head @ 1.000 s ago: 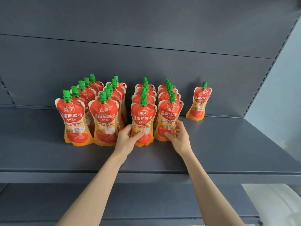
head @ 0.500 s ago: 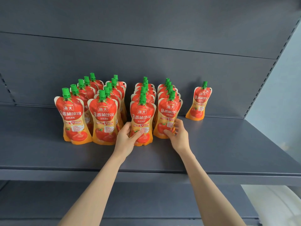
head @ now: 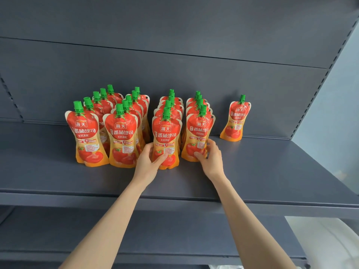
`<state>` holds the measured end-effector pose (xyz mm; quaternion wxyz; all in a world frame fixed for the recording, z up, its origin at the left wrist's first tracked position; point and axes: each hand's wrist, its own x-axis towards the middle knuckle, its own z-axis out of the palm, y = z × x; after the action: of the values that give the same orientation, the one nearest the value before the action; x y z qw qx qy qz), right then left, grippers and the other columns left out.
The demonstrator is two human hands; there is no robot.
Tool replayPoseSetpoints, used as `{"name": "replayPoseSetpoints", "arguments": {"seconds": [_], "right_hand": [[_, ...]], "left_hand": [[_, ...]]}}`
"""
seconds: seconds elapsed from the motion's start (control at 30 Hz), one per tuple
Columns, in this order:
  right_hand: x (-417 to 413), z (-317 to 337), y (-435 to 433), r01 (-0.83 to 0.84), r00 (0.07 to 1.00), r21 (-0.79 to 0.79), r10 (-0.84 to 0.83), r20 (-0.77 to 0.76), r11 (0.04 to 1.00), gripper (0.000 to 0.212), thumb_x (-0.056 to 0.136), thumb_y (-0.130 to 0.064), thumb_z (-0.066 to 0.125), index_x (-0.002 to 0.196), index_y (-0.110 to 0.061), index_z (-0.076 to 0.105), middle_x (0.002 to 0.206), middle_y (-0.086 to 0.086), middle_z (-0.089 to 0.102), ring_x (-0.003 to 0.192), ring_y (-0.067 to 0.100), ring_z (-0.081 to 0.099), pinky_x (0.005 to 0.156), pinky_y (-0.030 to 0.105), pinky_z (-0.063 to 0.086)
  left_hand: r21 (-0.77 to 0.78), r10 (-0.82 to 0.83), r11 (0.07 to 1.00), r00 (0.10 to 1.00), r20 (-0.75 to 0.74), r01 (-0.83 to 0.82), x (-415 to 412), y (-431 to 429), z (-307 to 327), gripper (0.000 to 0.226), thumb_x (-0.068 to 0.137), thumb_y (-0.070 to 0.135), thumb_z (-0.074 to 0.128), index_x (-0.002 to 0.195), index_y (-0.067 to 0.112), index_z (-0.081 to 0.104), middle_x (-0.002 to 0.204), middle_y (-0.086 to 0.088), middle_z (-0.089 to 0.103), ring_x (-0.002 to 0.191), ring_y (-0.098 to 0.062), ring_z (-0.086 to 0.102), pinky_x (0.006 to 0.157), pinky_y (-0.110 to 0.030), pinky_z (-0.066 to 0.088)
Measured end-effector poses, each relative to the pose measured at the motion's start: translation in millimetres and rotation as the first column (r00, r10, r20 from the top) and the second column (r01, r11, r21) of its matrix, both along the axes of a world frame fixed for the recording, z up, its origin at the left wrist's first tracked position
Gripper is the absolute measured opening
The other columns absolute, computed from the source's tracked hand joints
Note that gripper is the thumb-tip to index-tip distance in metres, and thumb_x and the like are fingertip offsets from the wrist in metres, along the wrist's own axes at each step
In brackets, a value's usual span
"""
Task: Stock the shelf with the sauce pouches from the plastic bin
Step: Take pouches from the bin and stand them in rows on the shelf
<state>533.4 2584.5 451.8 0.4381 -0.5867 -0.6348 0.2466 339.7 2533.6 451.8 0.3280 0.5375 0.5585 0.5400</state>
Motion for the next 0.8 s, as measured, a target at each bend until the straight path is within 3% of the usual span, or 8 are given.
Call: {"name": "replayPoseSetpoints", "arguments": {"seconds": [0.1,0.2,0.37,0.53,0.67,0.8], "right_hand": [[2,1,-11,0.056,0.998,0.016,-0.056,0.037,0.998,0.063,0.085,-0.026,0.068,0.139,-0.015,0.036,0.137,0.008,0.045,0.129,0.024,0.039,0.101,0.039,0.039],[7,5,-33,0.070,0.997,0.035,-0.071,0.027,0.997,0.053,0.087,-0.026,0.066,0.133,-0.012,0.044,0.135,0.008,0.047,0.125,0.024,0.045,0.098,0.034,0.041],[23,16,-87,0.076,0.996,0.078,-0.072,-0.043,0.994,0.032,0.091,-0.023,0.060,0.120,-0.011,0.057,0.124,0.002,0.057,0.112,0.018,0.053,0.095,0.032,0.044],[49,3,-161,0.111,0.993,0.091,-0.106,-0.060,0.990,0.021,0.091,-0.018,0.059,0.111,-0.011,0.062,0.110,0.000,0.063,0.100,0.016,0.058,0.086,0.029,0.047],[74,-35,-233,0.195,0.979,-0.030,-0.197,-0.048,0.980,0.018,0.091,-0.017,0.059,0.108,-0.011,0.064,0.104,0.001,0.067,0.100,0.020,0.061,0.091,0.037,0.048],[104,-82,-301,0.249,0.968,-0.160,-0.252,0.007,0.955,0.016,0.091,-0.017,0.057,0.105,-0.015,0.064,0.099,-0.001,0.069,0.093,0.019,0.064,0.085,0.041,0.051]], "left_hand": [[0.024,0.038,0.999,0.998,-0.046,-0.037,2,-12,-2,0.059,0.084,0.025,0.066,0.135,0.017,0.039,0.133,0.002,0.050,0.118,-0.010,0.048,0.093,-0.024,0.041],[0.041,0.109,0.994,0.986,-0.125,-0.105,7,-32,-4,0.061,0.085,0.023,0.065,0.138,0.015,0.036,0.141,-0.003,0.042,0.128,-0.016,0.042,0.099,-0.025,0.035],[0.147,0.146,0.982,0.967,-0.209,-0.117,28,-75,4,0.041,0.088,0.019,0.062,0.127,0.017,0.051,0.125,0.005,0.051,0.114,-0.009,0.046,0.098,-0.025,0.037],[0.199,0.028,0.980,0.965,-0.262,0.026,60,-131,4,0.026,0.089,0.016,0.061,0.115,0.017,0.059,0.111,0.009,0.061,0.102,-0.002,0.053,0.085,-0.004,0.036],[0.114,-0.111,0.982,0.954,-0.277,0.148,91,-186,-31,0.022,0.088,0.015,0.063,0.109,0.017,0.062,0.102,0.009,0.065,0.100,0.004,0.057,0.087,-0.007,0.040],[-0.049,-0.234,0.972,0.943,-0.238,0.229,121,-242,-80,0.017,0.087,0.019,0.064,0.104,0.020,0.063,0.095,0.013,0.066,0.096,0.007,0.057,0.083,-0.008,0.042]]}}
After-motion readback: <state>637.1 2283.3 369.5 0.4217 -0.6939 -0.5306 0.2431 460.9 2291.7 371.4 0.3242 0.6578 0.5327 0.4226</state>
